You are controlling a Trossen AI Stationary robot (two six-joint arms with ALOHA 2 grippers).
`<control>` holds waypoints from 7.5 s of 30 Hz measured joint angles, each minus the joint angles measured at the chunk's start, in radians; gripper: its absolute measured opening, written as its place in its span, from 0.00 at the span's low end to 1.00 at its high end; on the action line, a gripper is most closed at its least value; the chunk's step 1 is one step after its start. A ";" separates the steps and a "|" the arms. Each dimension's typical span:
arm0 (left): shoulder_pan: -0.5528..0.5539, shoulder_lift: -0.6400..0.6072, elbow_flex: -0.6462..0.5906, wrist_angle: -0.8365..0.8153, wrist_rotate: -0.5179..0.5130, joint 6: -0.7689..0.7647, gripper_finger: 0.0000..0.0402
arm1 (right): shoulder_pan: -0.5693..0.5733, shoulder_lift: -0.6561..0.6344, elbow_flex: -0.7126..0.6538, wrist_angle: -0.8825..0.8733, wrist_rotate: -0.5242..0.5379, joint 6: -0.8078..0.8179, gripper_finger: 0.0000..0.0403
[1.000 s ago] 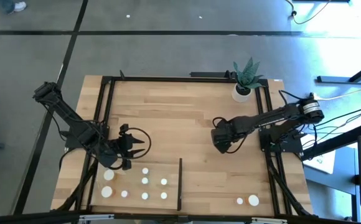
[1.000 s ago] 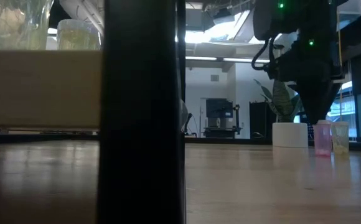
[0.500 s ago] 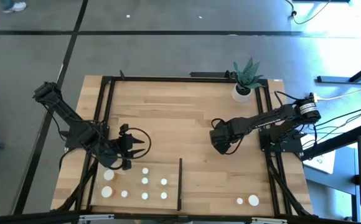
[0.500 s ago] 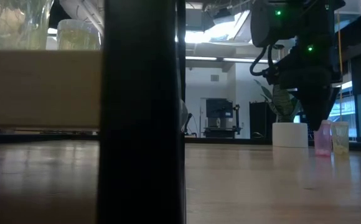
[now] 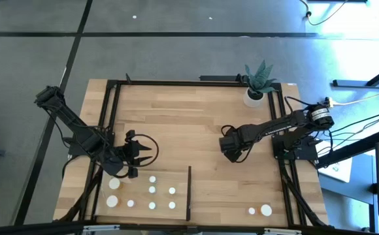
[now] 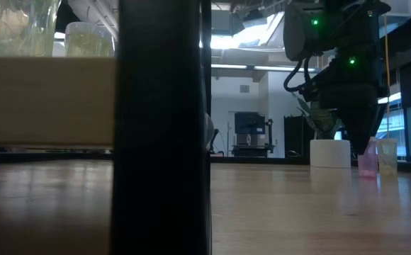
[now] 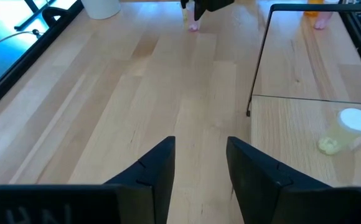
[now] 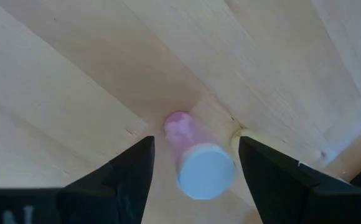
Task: Pick and place medicine bottles onto shelf by color
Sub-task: Put the top pink pill bottle on the shelf aligned with the other pink pill bottle
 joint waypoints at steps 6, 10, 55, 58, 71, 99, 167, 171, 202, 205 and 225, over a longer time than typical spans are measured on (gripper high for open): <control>0.000 0.000 0.000 0.000 0.000 0.000 0.34 | 0.000 0.000 0.000 0.000 0.013 0.002 0.58; 0.000 0.000 0.000 0.000 0.000 0.000 0.34 | 0.000 0.000 0.000 0.001 0.014 0.002 0.54; 0.000 0.000 0.000 -0.008 0.000 0.000 0.34 | -0.085 0.222 0.732 -0.040 0.128 -0.481 0.31; 0.000 0.000 0.000 -0.008 0.000 -0.001 0.34 | -0.105 0.310 0.857 -0.048 0.090 -0.567 0.31; 0.000 0.000 0.000 -0.008 -0.059 -0.001 0.34 | -0.134 0.583 1.139 -0.069 -0.020 -0.797 0.31; 0.000 0.000 0.000 -0.016 -0.143 -0.002 0.34 | -0.140 0.725 1.139 -0.002 -0.066 -0.837 0.31; 0.000 0.000 0.000 -0.026 -0.127 -0.048 0.34 | -0.128 0.627 1.139 -0.126 0.092 -0.765 0.53; 0.001 0.003 0.000 -0.025 -0.120 -0.061 0.34 | -0.097 0.561 1.140 -0.195 0.236 -0.703 0.53; 0.250 0.142 0.000 0.095 -0.032 -0.053 0.34 | 0.165 0.073 0.777 -0.074 0.344 -0.707 0.53; 0.256 0.142 0.000 0.094 -0.008 -0.025 0.34 | 0.164 0.009 0.653 0.106 0.265 -0.768 0.53; 0.314 0.142 0.000 0.146 0.087 0.078 0.34 | 0.164 -0.061 0.528 0.306 0.137 -0.966 0.53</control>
